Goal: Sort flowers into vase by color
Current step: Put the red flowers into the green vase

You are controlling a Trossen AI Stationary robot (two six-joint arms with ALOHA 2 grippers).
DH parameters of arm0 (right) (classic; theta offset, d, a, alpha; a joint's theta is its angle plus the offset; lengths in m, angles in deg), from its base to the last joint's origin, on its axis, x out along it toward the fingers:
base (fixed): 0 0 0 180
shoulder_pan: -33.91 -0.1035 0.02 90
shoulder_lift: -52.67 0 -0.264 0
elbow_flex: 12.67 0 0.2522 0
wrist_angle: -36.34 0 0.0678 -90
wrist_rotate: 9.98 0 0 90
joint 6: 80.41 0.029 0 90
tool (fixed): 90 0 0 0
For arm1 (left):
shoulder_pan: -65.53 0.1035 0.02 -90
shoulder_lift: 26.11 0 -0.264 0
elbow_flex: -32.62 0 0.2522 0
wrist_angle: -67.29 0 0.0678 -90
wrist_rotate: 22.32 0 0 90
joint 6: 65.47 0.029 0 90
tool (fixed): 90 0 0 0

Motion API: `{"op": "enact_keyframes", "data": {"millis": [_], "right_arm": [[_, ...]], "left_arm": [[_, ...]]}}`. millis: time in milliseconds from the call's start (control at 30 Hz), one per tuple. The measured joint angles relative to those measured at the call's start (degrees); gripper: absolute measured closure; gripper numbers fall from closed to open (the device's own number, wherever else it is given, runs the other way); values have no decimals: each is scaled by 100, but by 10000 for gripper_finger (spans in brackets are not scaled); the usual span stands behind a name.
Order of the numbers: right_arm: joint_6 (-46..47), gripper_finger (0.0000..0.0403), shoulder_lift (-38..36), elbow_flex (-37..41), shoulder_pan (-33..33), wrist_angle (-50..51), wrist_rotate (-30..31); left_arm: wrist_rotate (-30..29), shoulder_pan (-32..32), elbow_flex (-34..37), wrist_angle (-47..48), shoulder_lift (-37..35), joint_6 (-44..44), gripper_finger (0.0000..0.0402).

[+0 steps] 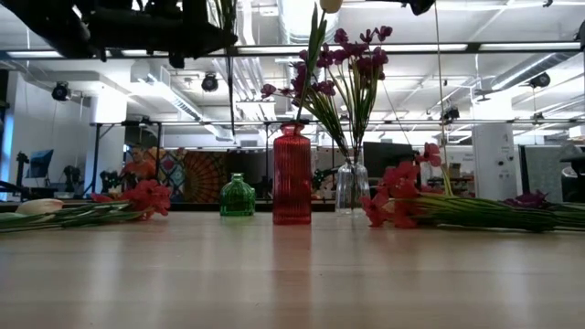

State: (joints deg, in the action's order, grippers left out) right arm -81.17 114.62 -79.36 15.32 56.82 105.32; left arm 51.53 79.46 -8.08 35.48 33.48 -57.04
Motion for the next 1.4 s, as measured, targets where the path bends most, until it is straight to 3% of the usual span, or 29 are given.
{"op": "enact_keyframes", "data": {"millis": [333, 800, 1400], "right_arm": [[-30, 207, 0, 73, 13, 3, 24], [-88, 207, 0, 75, 13, 1, 25], [-77, 207, 0, 77, 13, -17, 27]], "left_arm": [[520, 826, 9, -324, 455, -189, 390], [671, 959, -4, -1098, 1228, -53, 390], [964, 1060, -57, -284, 856, 141, 390]]}}
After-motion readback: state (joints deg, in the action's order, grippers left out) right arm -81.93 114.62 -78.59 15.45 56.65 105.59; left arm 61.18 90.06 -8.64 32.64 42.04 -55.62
